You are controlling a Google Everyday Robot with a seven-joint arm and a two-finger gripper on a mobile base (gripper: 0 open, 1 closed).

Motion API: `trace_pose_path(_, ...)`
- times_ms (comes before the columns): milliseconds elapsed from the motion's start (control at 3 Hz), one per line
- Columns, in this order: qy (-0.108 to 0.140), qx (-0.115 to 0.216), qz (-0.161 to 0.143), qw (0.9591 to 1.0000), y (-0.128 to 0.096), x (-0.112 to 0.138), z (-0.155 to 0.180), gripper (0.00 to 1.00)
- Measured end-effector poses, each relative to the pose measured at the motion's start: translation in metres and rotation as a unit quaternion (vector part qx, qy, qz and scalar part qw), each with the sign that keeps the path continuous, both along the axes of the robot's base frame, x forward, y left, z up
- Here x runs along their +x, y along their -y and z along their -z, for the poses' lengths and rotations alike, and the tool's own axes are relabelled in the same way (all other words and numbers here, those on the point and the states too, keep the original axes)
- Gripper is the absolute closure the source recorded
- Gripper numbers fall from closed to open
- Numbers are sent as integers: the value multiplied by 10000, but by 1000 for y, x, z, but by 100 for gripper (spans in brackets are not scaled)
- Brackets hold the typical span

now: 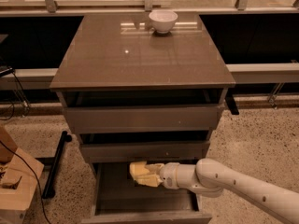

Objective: Place sponge into bottom drawer

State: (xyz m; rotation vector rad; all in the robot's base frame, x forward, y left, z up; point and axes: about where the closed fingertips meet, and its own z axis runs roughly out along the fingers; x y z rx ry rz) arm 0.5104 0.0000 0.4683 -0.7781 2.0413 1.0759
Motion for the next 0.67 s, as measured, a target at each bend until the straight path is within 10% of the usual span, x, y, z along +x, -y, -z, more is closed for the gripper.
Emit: trace_pose_path(667,109,24,772,9969,-11,39,78,100)
